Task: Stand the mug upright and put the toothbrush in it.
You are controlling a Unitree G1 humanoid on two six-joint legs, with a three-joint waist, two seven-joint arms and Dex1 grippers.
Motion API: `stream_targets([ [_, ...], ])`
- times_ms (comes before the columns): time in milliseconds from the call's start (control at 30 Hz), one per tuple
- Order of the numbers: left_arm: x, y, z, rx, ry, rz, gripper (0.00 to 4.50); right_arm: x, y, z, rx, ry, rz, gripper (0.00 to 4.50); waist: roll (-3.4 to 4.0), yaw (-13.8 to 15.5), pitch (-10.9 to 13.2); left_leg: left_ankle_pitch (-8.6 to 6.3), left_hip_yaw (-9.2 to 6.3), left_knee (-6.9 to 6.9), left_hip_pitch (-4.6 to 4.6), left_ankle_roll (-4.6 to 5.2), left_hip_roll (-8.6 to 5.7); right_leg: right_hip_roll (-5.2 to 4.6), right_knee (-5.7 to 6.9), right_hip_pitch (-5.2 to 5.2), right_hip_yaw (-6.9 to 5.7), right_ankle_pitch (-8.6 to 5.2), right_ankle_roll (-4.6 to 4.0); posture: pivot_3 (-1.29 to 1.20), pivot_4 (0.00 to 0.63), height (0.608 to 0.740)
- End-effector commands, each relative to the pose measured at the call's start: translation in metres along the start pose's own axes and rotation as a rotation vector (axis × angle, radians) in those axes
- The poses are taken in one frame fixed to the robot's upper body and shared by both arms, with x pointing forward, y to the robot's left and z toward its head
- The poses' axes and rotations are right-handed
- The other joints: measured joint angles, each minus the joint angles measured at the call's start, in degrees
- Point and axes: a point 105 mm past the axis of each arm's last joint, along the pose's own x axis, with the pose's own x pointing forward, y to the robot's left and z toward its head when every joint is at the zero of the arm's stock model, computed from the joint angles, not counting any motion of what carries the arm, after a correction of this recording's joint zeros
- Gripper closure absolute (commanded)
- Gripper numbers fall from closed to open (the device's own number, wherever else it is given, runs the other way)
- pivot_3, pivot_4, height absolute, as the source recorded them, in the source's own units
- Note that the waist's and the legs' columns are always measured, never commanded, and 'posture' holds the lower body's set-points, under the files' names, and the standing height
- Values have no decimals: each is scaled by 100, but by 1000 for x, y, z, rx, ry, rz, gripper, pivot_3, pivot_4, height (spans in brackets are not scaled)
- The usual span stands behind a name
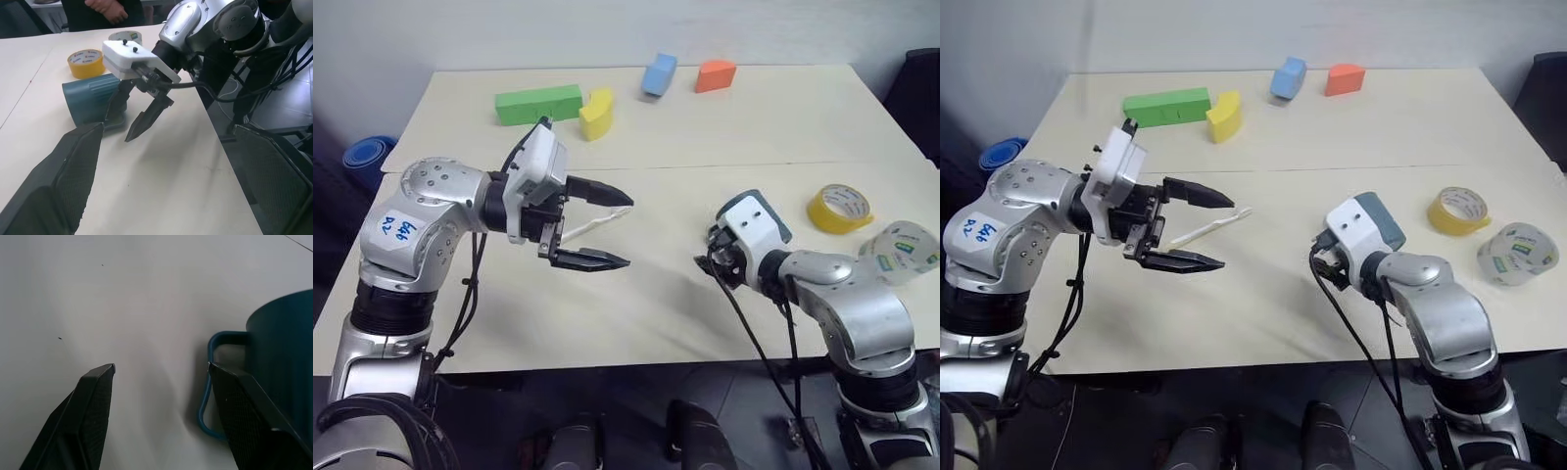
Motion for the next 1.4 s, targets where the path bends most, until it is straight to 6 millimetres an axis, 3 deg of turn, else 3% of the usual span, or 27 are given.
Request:
stream_targets([
  [33, 1, 2, 10, 60, -5, -1, 0, 4, -1, 2, 1, -17, -28, 1360, 0, -1, 0, 0, 0, -1, 1, 0, 0, 0, 0, 0, 0, 0, 0, 0, 150, 740],
  [233, 3, 4, 11, 70, -10, 2, 0, 23, -10, -9, 25, 24, -79, 1360, -2, -3, -1, 0, 2, -1, 1, 1, 0, 0, -1, 1, 1, 0, 0, 0, 150, 740],
  [467, 3, 4, 12, 78, -17, 9, 0, 39, -30, -35, 9, 97, -144, 1360, -12, -23, -7, 1, 2, -1, 7, 1, 1, 0, -1, 4, 1, 0, 0, 0, 150, 740],
  [567, 2, 5, 12, 78, -18, 13, 0, 41, -28, -34, -22, 83, -122, 1888, -23, -4, -14, 3, 1, 0, 10, 2, 1, -1, -1, 9, 2, 0, 0, 0, 150, 740],
  [833, 1, 4, 10, 74, -17, 17, 0, 37, -23, -28, -60, 62, -85, 4477, -23, 12, -14, 2, 0, 0, 7, 2, 1, -1, -2, 8, 2, 0, 0, 0, 150, 740],
  [900, 0, 4, 9, 72, -15, 18, 0, 34, -20, -25, -88, 63, -61, 4477, -24, 15, -14, 2, -3, 0, 7, 2, 1, -1, -2, 9, 1, 0, 0, 0, 150, 740],
  [967, -1, 4, 8, 67, -13, 22, 0, 31, -12, -13, -109, 2, -2, 4477, -24, 10, -14, 2, -3, 0, 6, 2, 1, 0, -4, 8, 0, 0, 0, 0, 150, 740],
  [1033, -3, 5, 6, 60, -9, 38, 0, 26, 5, 15, -73, -156, 109, 4477, -24, 1, -14, 3, -2, -3, 6, 2, 1, 0, -5, 7, 0, 0, 0, 0, 150, 740],
  [1167, -13, 6, 7, 27, -24, 94, 0, 18, 33, 57, 156, -477, 305, 4477, -23, -100, -14, 8, -1, -16, 6, -7, 6, 5, -3, -3, -1, 0, 0, 0, 150, 740],
  [1333, -26, 8, 7, -17, -32, 167, 0, 18, 48, 77, 357, -733, 421, 4477, -24, -134, -14, 9, -13, -22, 7, -8, 4, 5, -3, 2, -7, 0, 0, 0, 150, 740],
  [1400, -33, 8, 4, -29, -7, 201, 0, 27, 51, 79, 431, -789, 433, 4477, -24, -144, -14, 9, -15, -22, 6, -8, 3, 5, -3, 3, -7, 0, 0, 0, 150, 740],
])
